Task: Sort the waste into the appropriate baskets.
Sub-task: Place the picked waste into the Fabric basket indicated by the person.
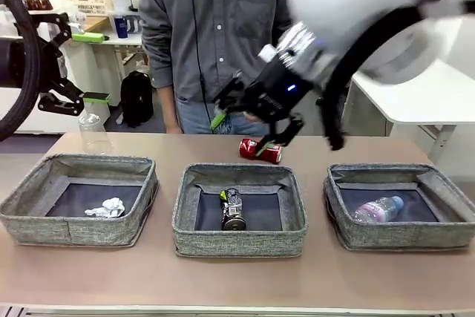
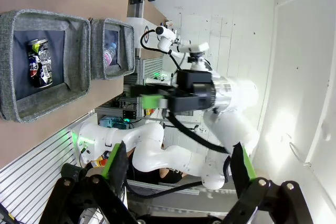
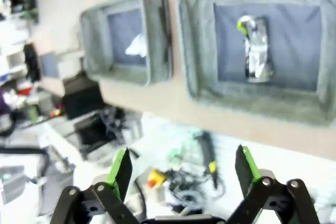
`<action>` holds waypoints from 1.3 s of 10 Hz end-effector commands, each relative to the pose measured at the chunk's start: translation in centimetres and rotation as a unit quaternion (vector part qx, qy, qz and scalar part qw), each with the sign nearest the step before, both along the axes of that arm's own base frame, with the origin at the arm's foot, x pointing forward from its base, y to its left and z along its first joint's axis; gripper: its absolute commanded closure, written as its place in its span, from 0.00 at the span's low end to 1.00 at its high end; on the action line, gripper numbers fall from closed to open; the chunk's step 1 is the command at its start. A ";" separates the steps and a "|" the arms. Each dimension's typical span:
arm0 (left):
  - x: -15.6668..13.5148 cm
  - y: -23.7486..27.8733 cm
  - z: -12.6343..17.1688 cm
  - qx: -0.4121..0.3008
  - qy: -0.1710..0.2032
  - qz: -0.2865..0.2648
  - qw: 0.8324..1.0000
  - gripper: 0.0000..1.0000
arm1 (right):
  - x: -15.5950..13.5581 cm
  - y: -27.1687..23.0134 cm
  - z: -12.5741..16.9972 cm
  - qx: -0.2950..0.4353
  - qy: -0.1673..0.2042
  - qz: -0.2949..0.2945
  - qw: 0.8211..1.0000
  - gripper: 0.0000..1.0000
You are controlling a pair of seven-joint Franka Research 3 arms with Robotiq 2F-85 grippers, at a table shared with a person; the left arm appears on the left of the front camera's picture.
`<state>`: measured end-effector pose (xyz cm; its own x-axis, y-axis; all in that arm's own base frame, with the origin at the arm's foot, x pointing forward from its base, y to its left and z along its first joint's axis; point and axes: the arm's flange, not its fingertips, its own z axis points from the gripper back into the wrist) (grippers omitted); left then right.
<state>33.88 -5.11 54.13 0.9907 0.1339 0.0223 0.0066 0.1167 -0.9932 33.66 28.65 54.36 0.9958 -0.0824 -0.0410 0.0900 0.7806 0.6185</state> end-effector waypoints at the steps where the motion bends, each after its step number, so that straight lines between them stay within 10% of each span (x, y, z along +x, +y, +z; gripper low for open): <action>1: 0.0 -0.3 0.3 -0.010 -0.004 0.000 1.000 0.00 | -0.9 -6.7 -0.4 0.060 0.037 -0.041 0.997 0.00; 3: 0.0 -0.3 0.3 -0.010 -0.004 0.000 1.000 0.00 | -1.8 -12.1 -1.1 0.150 0.051 -0.116 0.980 0.00; 7: 0.0 -0.3 0.3 -0.010 -0.004 0.000 1.000 0.00 | -3.1 -22.9 -4.7 0.383 0.067 -0.263 0.883 0.00; 9: 0.0 -0.3 0.3 -0.010 -0.004 0.000 1.000 0.00 | -3.8 -24.8 -4.6 0.435 0.030 -0.186 0.881 0.00; 13: 0.0 -0.3 0.3 -0.010 -0.004 0.000 1.000 0.00 | -3.6 -22.6 -4.8 0.296 0.040 -0.017 0.954 0.00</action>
<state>33.88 -5.13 54.13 0.9908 0.1336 0.0222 0.0064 0.1172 -0.9931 31.70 5.96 51.70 0.9703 -0.0836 -0.2270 0.2385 0.1740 0.9554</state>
